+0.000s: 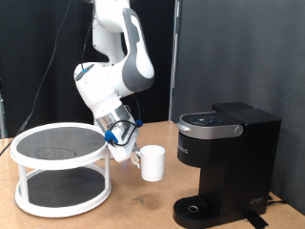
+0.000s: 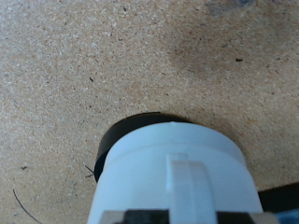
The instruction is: Make a cup of coffee with the keurig machine
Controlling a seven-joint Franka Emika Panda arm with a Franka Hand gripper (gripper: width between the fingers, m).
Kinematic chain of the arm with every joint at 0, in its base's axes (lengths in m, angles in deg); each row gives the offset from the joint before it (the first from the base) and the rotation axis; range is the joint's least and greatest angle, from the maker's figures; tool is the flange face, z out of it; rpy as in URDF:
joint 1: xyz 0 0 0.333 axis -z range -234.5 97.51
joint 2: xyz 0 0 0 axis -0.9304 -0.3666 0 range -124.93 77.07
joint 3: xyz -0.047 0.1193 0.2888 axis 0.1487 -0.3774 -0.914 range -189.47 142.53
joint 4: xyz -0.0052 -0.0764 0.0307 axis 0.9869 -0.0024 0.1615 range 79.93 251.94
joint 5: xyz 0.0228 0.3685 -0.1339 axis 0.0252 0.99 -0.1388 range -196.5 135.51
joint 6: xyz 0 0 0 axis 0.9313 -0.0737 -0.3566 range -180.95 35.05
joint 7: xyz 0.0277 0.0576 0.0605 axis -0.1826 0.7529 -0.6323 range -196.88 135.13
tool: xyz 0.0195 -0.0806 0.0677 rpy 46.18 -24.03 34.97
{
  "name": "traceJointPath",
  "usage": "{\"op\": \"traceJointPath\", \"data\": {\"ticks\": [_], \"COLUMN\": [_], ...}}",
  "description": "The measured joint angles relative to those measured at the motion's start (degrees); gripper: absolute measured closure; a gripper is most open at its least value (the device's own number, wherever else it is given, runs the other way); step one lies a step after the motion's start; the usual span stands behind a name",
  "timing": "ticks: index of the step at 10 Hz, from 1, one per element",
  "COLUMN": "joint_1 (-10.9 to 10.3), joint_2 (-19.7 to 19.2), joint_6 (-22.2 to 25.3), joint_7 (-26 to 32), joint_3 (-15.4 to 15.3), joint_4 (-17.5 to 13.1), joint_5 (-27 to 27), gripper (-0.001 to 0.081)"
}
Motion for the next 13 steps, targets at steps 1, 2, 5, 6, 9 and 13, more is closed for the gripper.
{"op": "traceJointPath", "data": {"ticks": [1, 2, 5, 6, 9, 13], "joint_1": [-0.1, -0.2, -0.5, -0.6, -1.1, -1.4], "joint_2": [-1.6, -3.1, -6.8, -7.8, -10.2, -11.3], "joint_6": [-1.2, -2.2, -4.1, -4.8, -6.3, -6.9], "joint_7": [1.4, 2.8, 6.9, 7.8, 9.7, 10.8], "joint_3": [-0.4, -0.9, -2.8, -3.6, -5.9, -8.3], "joint_4": [-0.5, -1.1, -2.8, -3.4, -5.1, -6.5], "joint_5": [1.3, 2.6, 8.4, 10.1, 13.8, 16.8], "gripper": [0.0803, 0.0803, 0.0803, 0.0803, 0.0803, 0.0803]}}
